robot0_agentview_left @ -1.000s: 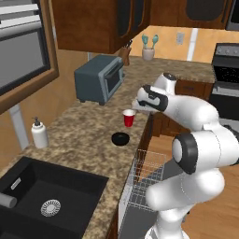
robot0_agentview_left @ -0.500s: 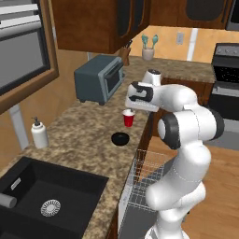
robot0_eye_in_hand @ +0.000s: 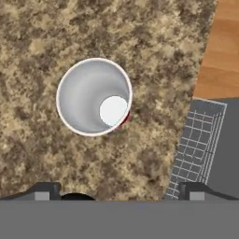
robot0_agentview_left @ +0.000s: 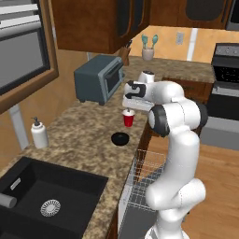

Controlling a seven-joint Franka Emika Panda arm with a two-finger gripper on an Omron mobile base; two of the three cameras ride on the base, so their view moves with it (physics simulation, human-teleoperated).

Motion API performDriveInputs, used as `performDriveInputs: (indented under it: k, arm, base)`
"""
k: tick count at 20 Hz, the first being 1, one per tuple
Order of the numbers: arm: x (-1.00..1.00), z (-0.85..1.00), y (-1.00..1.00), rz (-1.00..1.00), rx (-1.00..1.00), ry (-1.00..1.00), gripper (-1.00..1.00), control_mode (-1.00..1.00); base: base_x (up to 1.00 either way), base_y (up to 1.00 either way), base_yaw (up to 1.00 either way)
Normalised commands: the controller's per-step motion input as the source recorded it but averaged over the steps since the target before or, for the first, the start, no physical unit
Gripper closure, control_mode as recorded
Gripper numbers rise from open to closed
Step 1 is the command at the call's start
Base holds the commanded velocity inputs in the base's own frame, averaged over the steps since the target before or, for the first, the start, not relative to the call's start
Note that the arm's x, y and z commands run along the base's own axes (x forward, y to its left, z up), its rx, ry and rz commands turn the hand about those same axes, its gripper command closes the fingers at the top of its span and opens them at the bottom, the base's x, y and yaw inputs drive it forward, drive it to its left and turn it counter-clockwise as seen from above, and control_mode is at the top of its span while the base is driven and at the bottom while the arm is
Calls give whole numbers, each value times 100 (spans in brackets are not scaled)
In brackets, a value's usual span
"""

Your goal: Pick up the cup and bowl from the counter, place them in the dishwasher, and close the dishwasher door.

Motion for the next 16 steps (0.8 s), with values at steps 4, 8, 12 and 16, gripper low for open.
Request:
performDriveInputs:
  k: [4,8,12,16]
  arm:
    - [59,-22,0,0,1,7,-100,-100]
    - [57,-29,-5,0,4,4,-100,-100]
    - [51,-49,-20,0,6,4,-100,-100]
    - [11,-40,-19,0,5,8,-100,-100]
  base:
    - [0,0,0]
    - [0,0,0]
    - [0,0,0]
    - [0,0,0]
